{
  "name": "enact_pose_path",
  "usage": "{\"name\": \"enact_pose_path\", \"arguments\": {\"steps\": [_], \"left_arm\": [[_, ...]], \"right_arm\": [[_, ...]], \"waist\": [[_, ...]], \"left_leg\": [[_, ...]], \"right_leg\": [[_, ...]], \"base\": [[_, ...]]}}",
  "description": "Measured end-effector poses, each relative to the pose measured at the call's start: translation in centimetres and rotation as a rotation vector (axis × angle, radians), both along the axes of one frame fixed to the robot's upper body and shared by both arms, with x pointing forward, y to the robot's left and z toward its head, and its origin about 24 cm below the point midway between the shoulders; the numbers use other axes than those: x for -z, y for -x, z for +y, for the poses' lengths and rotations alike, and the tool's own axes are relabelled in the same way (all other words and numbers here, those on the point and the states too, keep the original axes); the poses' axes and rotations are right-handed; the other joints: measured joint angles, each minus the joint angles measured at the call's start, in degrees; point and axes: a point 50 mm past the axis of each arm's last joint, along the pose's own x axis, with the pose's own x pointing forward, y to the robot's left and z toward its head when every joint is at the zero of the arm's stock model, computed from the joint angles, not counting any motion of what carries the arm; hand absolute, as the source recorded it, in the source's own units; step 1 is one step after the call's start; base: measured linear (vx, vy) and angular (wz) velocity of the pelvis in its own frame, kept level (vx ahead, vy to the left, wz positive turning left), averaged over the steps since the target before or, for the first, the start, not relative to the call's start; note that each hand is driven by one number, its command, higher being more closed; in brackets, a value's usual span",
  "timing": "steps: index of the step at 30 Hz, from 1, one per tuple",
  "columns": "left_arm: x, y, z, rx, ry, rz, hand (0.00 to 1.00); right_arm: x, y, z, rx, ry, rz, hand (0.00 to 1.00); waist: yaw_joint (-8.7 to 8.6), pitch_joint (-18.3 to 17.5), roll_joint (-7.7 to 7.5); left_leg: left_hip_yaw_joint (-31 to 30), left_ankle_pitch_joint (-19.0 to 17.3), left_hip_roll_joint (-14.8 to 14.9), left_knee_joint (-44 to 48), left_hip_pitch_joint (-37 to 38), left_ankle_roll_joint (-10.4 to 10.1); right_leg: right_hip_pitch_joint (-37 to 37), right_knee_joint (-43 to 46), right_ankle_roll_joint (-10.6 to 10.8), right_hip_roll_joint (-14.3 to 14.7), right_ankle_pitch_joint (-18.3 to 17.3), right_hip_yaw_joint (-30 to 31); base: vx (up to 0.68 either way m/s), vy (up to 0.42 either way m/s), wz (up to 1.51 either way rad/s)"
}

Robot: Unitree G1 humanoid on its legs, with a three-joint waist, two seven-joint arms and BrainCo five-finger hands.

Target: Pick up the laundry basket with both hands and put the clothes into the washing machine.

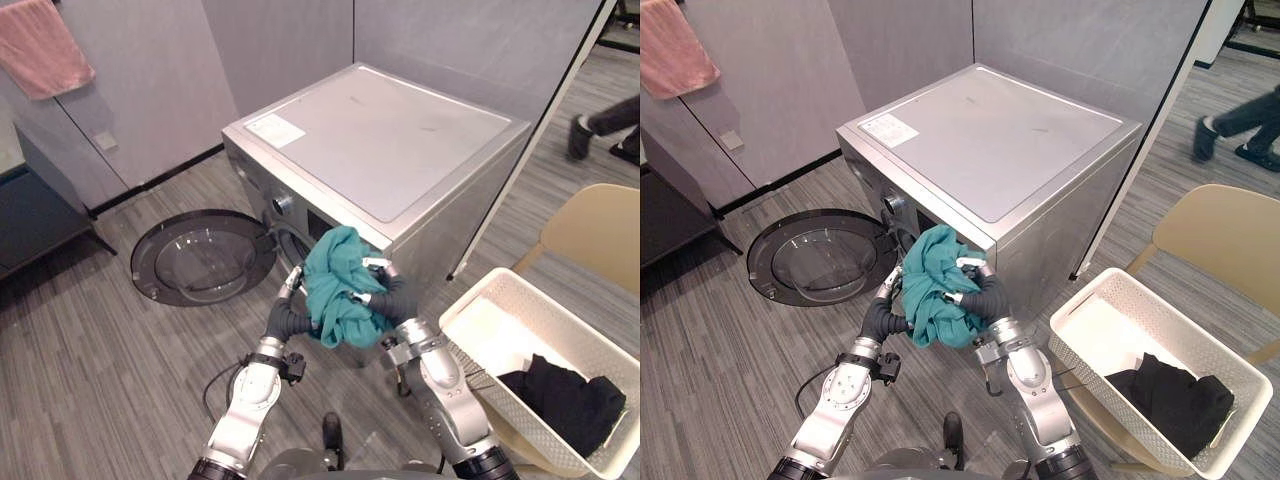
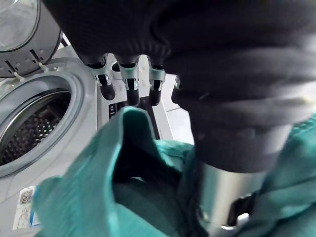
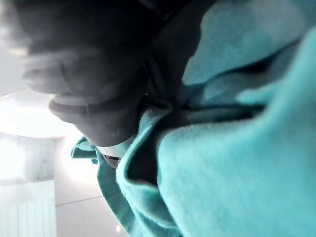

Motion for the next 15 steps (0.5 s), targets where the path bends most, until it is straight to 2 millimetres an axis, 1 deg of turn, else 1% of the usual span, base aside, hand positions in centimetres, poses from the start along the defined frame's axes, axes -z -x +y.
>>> {"name": "enact_pose_path", "arguments": {"steps": [2, 3, 6, 9, 12, 13, 15], "left_arm": [[-0.1, -0.1, 0.0, 0.007, -0.009, -0.004, 0.0], [-0.1, -0.1, -0.1, 0.012, -0.013, -0.008, 1.0], [-0.1, 0.0, -0.4, 0.019, -0.016, -0.013, 1.0], [-0.4, -0.1, -1.0, 0.039, -0.024, -0.028, 1.0], [-0.3, -0.1, -1.1, 0.048, -0.042, -0.033, 1.0], [-0.3, -0.1, -1.0, 0.046, -0.043, -0.033, 1.0], [-0.2, -0.1, -0.8, 0.03, -0.043, -0.032, 1.0]], "right_arm": [[0.3, -0.1, 0.3, -0.023, -0.027, 0.024, 1.0], [0.4, 0.0, 0.6, -0.037, -0.049, 0.04, 1.0], [0.5, 0.1, 0.9, -0.061, -0.097, 0.065, 1.0], [0.4, 0.0, 0.7, -0.065, -0.125, 0.073, 1.0], [0.4, 0.0, 0.5, -0.105, -0.084, 0.055, 1.0], [0.4, 0.1, 0.6, -0.111, -0.083, 0.054, 0.0], [0.4, 0.2, 0.7, -0.118, -0.091, 0.054, 0.0]], "waist": [[0.09, -0.01, -0.01], [0.11, -0.02, -0.02], [0.2, -0.05, -0.06], [0.23, -0.28, -0.06], [0.23, -1.5, -0.05], [0.23, -1.72, -0.1], [0.21, -1.95, -0.33]], "left_leg": [[0.0, 0.22, 0.26, 0.0, 0.0, -0.16], [-0.01, 0.39, 0.47, -0.01, 0.0, -0.39], [-0.42, 0.52, 0.83, -0.03, -0.12, -0.69], [-1.1, 0.63, 0.9, -0.03, -0.3, -0.8], [-1.69, 0.64, 1.06, -0.03, -0.79, -0.81], [-1.77, 0.66, 1.08, -0.03, -0.86, -0.84], [-2.09, 0.78, 1.19, -0.03, -0.9, -1.01]], "right_leg": [[0.03, -0.09, -0.03, 0.24, 0.19, -0.01], [0.11, -0.37, -0.15, 0.49, 0.48, -0.01], [0.43, -1.22, -0.32, 1.12, 1.07, -0.18], [0.48, -1.32, -0.22, 1.3, 1.14, -0.34], [0.24, -2.25, -0.18, 1.97, 1.53, 0.57], [0.2, -2.31, -0.2, 2.04, 1.54, 0.63], [0.24, -2.39, -0.21, 2.25, 1.55, 0.62]], "base": [[-0.03, -0.049, -0.02], [-0.03, -0.06, -0.01], [-0.01, -0.044, 0.03], [0.0, -0.031, 0.07], [0.02, -0.019, -0.04], [0.04, -0.039, -0.02], [0.05, -0.049, 0.01]]}}
